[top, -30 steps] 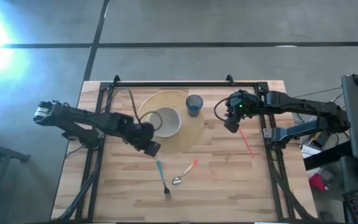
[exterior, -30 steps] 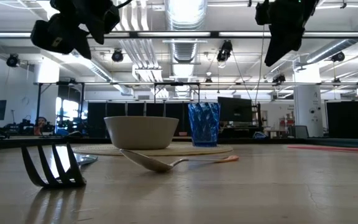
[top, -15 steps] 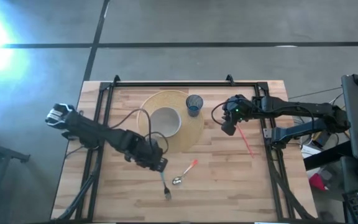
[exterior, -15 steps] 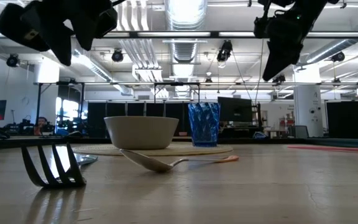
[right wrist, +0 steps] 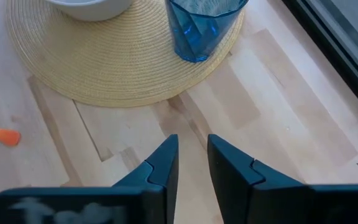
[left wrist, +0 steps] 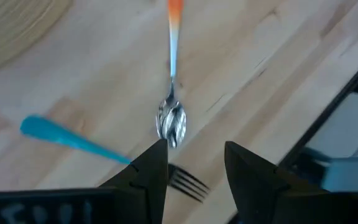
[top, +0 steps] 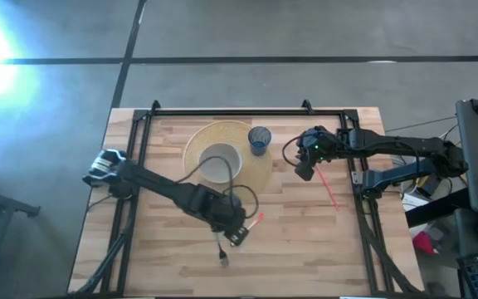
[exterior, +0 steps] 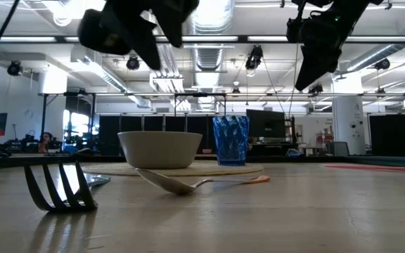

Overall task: Pick & Place Utensil
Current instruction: Put the orange spoon into the gray bowl

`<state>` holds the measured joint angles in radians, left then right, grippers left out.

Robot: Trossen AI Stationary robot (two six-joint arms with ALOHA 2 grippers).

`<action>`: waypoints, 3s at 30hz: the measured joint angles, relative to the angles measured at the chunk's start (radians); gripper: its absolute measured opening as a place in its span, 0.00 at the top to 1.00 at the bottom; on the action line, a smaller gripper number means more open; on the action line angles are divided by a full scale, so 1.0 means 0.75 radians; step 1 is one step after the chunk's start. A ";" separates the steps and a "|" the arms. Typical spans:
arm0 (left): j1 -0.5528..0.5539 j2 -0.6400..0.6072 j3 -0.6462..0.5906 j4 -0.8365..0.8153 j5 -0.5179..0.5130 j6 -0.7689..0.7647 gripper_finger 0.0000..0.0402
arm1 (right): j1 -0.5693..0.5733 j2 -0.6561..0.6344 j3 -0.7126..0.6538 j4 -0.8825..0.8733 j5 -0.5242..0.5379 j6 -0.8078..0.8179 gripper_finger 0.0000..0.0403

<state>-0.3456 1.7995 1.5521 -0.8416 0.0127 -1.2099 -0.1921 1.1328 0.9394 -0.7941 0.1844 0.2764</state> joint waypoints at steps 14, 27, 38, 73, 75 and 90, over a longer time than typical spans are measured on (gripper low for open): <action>0.010 0.222 0.199 -0.076 -0.154 0.362 0.63 | 0.000 0.000 -0.001 -0.003 -0.001 0.006 0.82; 0.007 0.330 0.194 -0.043 -0.289 0.502 0.63 | 0.000 0.000 -0.001 -0.001 -0.001 0.066 0.80; -0.024 0.401 0.193 0.009 -0.360 0.524 0.63 | -0.001 0.001 -0.001 0.000 0.000 0.086 0.81; -0.096 0.410 0.010 0.289 -0.494 0.465 0.63 | 0.000 0.001 -0.001 0.031 0.001 0.123 0.83; -0.096 0.409 -0.016 0.299 -0.494 0.465 0.63 | -0.001 0.001 -0.001 0.031 0.001 0.131 0.84; -0.096 0.400 -0.122 0.349 -0.496 0.419 0.67 | 0.000 0.001 -0.001 0.031 0.001 0.128 0.80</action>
<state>-0.4179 2.0995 1.4609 -0.5796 -0.3594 -0.8955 -0.1923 1.1332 0.9386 -0.7712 0.1848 0.3724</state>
